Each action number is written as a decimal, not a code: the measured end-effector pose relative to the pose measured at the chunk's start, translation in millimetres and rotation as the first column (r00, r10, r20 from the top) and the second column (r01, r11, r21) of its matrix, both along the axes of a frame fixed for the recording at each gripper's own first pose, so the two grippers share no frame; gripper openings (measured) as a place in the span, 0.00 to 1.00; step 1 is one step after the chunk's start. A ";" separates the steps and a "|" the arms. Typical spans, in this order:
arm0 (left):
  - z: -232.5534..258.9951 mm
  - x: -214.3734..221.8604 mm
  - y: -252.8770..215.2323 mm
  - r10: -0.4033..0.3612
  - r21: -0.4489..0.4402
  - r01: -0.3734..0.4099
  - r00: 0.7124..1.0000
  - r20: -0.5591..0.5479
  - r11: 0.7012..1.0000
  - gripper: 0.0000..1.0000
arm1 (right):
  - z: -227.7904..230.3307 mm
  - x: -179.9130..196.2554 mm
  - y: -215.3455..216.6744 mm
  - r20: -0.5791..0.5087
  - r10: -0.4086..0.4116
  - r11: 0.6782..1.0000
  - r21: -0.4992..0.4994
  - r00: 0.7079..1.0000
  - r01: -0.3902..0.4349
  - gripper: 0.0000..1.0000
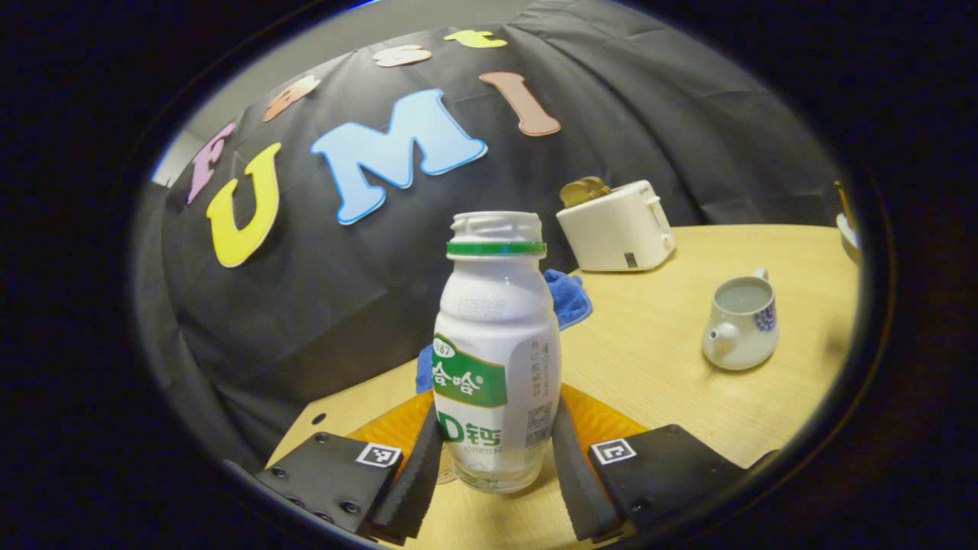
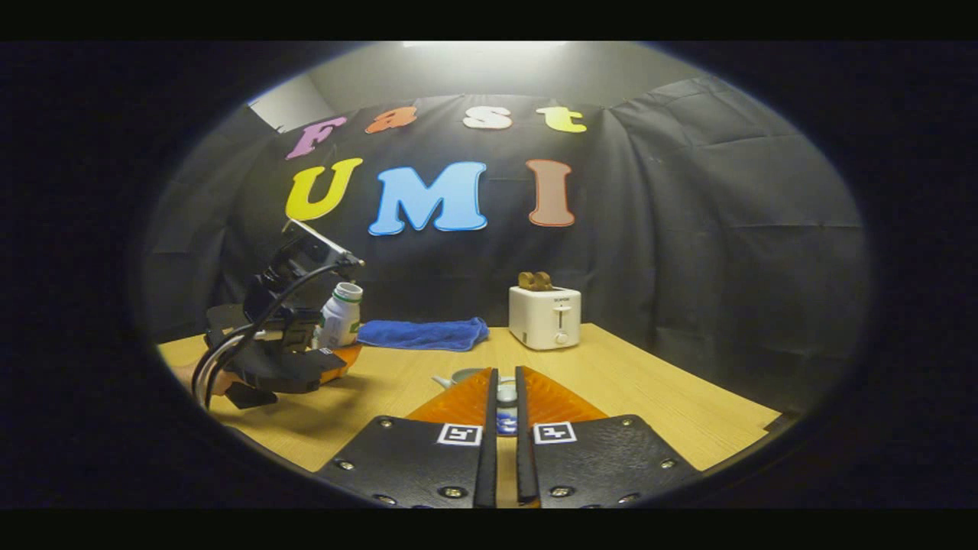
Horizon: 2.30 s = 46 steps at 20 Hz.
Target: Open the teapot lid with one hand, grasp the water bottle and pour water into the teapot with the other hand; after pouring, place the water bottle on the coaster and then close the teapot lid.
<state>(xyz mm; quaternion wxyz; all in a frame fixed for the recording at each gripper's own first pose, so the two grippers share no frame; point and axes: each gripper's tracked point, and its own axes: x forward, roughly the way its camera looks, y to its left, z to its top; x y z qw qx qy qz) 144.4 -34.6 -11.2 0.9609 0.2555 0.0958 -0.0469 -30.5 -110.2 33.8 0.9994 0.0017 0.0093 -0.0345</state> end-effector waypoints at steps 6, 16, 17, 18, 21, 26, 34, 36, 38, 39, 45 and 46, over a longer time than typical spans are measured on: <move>-7.0 3.3 -23.2 -0.049 0.180 0.053 0.999 -0.021 0.982 0.82 | -12.9 -15.1 -19.7 -0.022 -0.043 0.999 0.010 0.999 0.043 0.10; -14.4 9.0 -51.9 -0.153 0.496 0.146 0.988 -0.026 0.856 0.82 | -18.7 -28.2 -54.9 -0.033 -0.113 0.993 0.038 0.993 0.114 0.10; -14.0 10.2 -54.9 -0.157 0.522 0.147 0.987 -0.025 0.840 0.82 | -17.8 -28.4 -55.4 -0.032 -0.112 0.993 0.042 0.993 0.114 0.10; -12.7 10.7 -57.8 -0.163 0.545 0.146 0.987 -0.017 0.826 0.82 | -18.0 -28.6 -55.5 -0.030 -0.112 0.992 0.047 0.993 0.114 0.10; -12.1 8.1 -63.8 -0.174 0.611 0.148 0.985 -0.018 0.778 0.82 | -14.4 -30.5 -56.3 -0.014 -0.114 0.991 0.070 0.993 0.115 0.10; -15.1 7.3 -64.3 -0.191 0.681 0.165 0.981 -0.037 0.714 0.72 | -18.8 -30.2 -58.7 -0.021 -0.118 0.990 0.080 0.993 0.119 0.10; -16.3 6.3 -68.5 -0.193 0.767 0.149 0.981 -0.033 0.624 0.75 | -29.4 -30.1 -63.9 -0.051 -0.124 0.985 0.110 0.991 0.129 0.10; -14.6 3.8 -73.2 -0.205 0.791 0.143 0.978 -0.023 0.594 0.75 | -29.6 -30.7 -64.7 -0.051 -0.125 0.985 0.111 0.991 0.130 0.02; -15.7 1.7 -74.6 -0.213 0.808 0.146 0.977 -0.026 0.572 0.75 | -29.2 -31.4 -66.9 -0.049 -0.129 0.985 0.113 0.990 0.134 0.07; -15.5 1.4 -74.9 -0.215 0.815 0.146 0.976 -0.027 0.561 0.75 | -28.7 -32.1 -67.9 -0.047 -0.132 0.984 0.113 0.990 0.137 0.10; -14.4 3.1 -78.4 -0.232 0.850 0.142 0.972 -0.023 0.507 0.75 | -31.6 -31.2 -68.9 -0.054 -0.127 0.984 0.121 0.990 0.133 0.10; -12.4 4.5 -79.1 -0.237 0.855 0.144 0.971 -0.026 0.497 0.75 | -31.5 -31.3 -68.6 -0.055 -0.125 0.984 0.120 0.991 0.131 0.10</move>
